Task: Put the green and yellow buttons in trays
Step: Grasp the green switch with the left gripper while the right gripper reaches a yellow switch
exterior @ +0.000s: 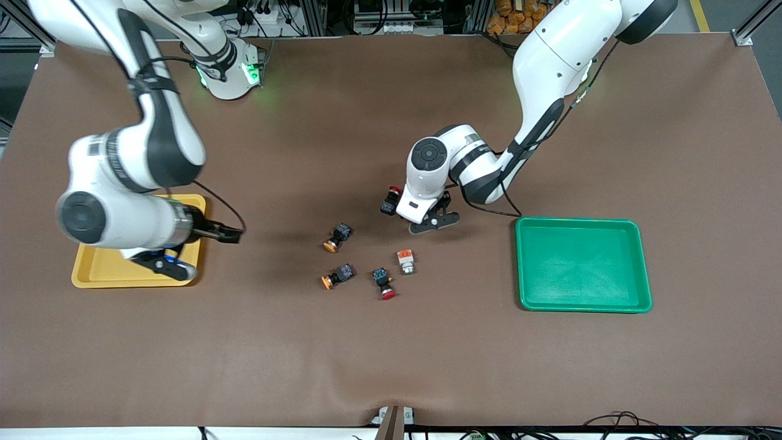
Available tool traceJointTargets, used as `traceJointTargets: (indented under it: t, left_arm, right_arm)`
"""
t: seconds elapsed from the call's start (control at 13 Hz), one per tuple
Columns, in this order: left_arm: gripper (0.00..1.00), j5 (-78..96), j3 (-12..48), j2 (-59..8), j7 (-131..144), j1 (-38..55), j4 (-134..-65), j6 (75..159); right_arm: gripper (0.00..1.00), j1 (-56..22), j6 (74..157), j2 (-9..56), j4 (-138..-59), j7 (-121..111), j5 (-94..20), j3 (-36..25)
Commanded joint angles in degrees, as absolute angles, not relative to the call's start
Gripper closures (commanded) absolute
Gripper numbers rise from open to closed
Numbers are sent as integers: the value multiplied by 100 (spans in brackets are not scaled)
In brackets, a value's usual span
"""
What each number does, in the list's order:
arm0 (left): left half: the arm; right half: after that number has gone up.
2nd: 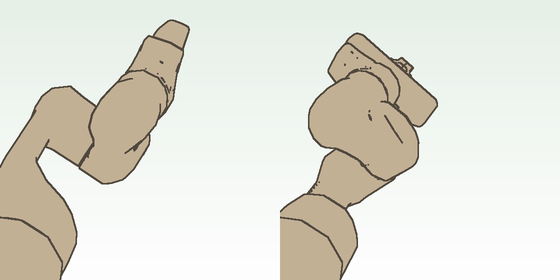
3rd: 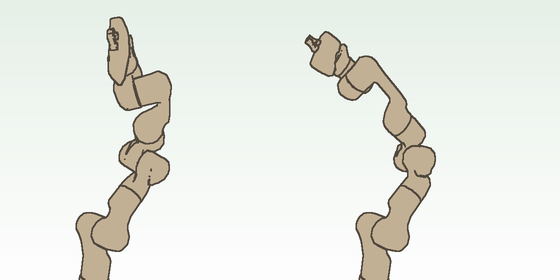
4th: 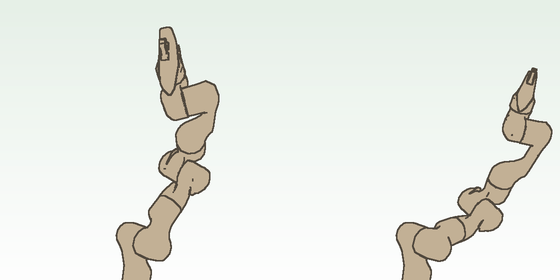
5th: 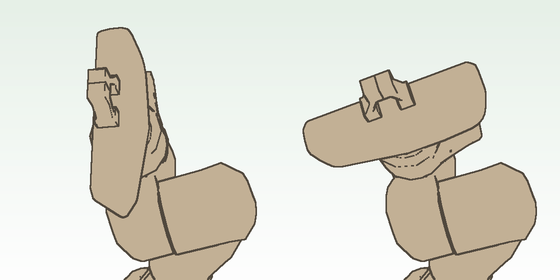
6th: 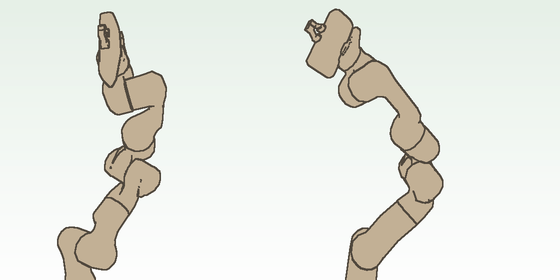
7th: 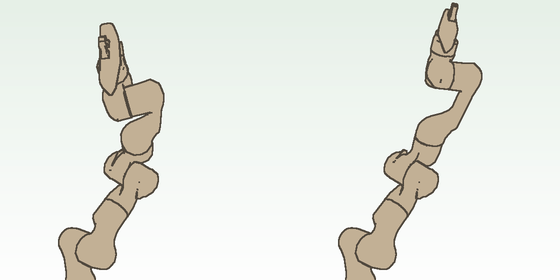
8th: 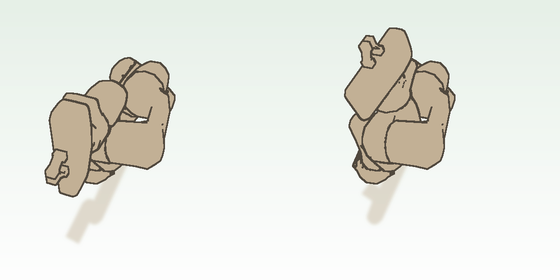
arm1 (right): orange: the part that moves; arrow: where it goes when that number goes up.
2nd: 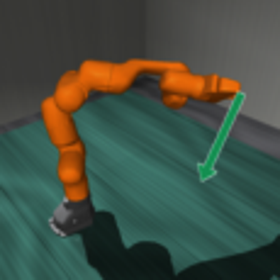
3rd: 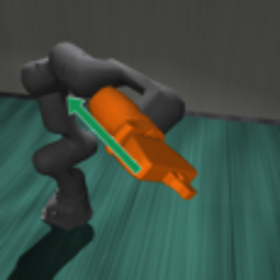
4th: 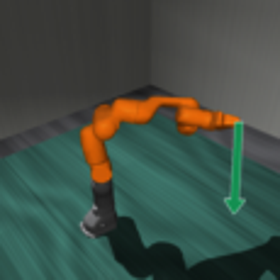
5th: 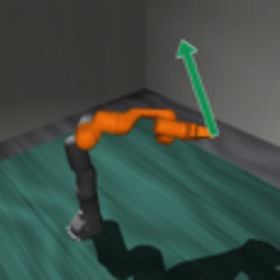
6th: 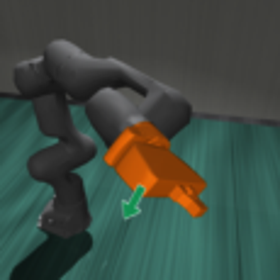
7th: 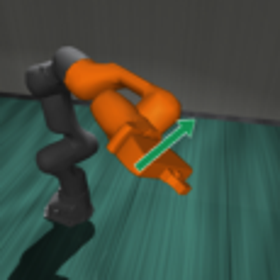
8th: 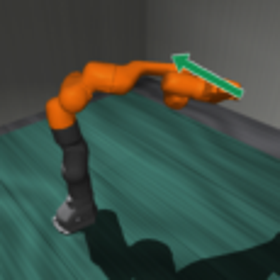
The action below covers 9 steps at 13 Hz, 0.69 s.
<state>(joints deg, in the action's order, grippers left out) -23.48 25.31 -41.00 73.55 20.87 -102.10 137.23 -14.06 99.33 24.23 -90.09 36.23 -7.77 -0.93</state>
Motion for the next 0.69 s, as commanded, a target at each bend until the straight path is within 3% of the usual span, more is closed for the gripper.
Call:
traceJointTargets:
  t: [0.0,0.08,0.15,0.61]
  left_arm:
    - [62,-2522,2558,-4008,7515,2039,-10283,13808]
    - [76,-2522,2558,-4008,7515,2022,-10275,13808]
    - [98,-2540,2558,-3982,7515,1952,-10274,13808]
    - [100,-2549,2610,-3280,6998,1092,-10292,13264]
  right_arm:
    - [0,-1844,10352,2688,-9000,4489,-817,-123]
    - [0,-1907,10528,2785,-9000,4639,-826,-123]
    - [0,-1968,10686,2891,-9000,4754,-826,-114]
    - [0,-2768,11838,3638,-9009,6310,-923,-123]
